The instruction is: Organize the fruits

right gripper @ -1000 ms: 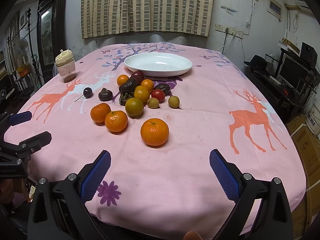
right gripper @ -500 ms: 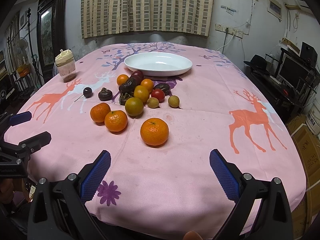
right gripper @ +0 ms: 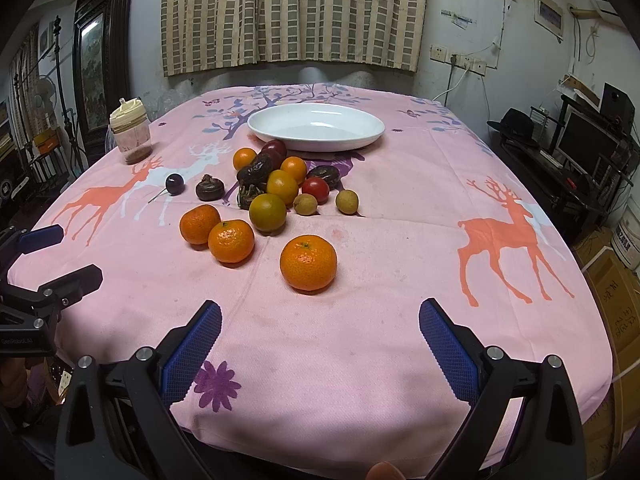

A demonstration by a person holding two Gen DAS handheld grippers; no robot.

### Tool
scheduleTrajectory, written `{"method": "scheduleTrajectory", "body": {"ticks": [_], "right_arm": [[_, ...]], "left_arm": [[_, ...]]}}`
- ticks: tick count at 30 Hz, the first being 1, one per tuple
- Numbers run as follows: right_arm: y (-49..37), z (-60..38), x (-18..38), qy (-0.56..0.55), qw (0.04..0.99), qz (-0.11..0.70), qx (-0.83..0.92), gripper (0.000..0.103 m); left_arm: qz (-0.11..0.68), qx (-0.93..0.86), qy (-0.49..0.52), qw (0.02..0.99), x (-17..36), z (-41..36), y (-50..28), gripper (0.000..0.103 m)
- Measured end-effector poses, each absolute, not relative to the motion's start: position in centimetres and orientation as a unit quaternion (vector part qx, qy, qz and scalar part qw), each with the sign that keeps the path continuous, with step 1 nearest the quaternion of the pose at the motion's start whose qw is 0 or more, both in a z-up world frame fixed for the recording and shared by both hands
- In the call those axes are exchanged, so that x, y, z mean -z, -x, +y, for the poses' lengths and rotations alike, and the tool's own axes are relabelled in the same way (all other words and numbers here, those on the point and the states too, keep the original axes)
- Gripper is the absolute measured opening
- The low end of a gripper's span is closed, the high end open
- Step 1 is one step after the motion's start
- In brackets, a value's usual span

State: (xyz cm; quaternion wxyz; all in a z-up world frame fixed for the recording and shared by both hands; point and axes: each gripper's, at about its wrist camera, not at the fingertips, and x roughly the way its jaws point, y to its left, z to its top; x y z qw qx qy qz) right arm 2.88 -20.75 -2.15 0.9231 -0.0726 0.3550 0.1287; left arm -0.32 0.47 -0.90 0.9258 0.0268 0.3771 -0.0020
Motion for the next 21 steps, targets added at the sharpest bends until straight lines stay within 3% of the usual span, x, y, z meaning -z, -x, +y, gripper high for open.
{"method": "scheduleTrajectory", "body": {"ticks": [21], "right_arm": [[-3.0, -20.79, 2.24, 0.072, 0.923, 0.356, -0.128, 0.099]], "left_arm": [[0.38, 0.001, -0.027, 0.925, 1.02, 0.52, 0.3, 0.098]]}}
